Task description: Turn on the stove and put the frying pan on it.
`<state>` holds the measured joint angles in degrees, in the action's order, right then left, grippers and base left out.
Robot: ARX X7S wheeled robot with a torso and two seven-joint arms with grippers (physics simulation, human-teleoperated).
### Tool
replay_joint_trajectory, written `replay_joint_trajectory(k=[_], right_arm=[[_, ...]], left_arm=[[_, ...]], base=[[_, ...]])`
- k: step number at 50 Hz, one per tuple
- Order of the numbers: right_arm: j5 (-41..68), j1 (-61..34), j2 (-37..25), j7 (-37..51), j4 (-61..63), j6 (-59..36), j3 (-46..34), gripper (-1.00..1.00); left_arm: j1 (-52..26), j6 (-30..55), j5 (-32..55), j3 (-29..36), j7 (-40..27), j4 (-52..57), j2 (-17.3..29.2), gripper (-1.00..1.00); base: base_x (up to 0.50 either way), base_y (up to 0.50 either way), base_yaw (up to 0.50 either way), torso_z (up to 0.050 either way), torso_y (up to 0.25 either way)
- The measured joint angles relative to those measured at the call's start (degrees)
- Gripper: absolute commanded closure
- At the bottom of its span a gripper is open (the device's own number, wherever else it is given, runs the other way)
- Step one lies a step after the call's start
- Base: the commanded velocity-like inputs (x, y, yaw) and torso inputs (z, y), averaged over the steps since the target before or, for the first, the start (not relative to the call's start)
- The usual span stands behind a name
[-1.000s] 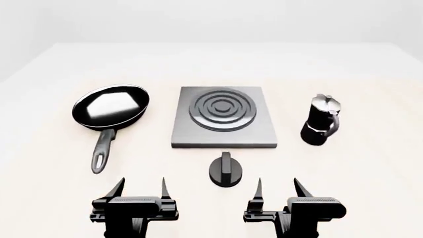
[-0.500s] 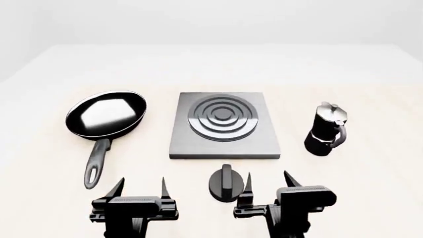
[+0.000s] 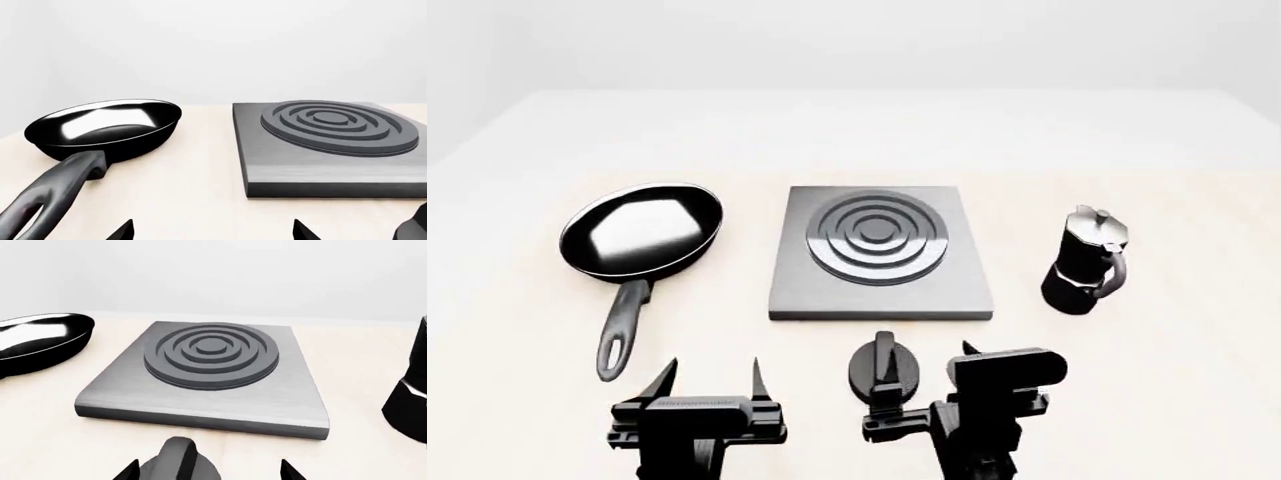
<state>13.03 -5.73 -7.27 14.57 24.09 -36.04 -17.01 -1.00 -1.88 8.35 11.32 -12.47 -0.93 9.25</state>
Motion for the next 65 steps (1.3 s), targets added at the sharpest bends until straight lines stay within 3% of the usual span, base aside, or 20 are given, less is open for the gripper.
replay_joint_trajectory(k=[29, 65], right_arm=[[6.5, -4.0, 2.7, 6.0, 5.4, -19.9, -1.1, -1.00], [7.8, -7.4, 2.0, 6.3, -5.6, -14.6, -3.4, -1.00]], left_arm=[[-0.3, -0.3, 0.5, 1.0, -1.1, -0.3, 0.7, -1.00], [-0.6, -0.6, 1.2, 2.1, -2.1, -0.7, 1.5, -1.00]], base=[[0.00, 0.00, 0.00, 0.000, 0.000], [0.00, 0.00, 0.00, 0.000, 0.000]])
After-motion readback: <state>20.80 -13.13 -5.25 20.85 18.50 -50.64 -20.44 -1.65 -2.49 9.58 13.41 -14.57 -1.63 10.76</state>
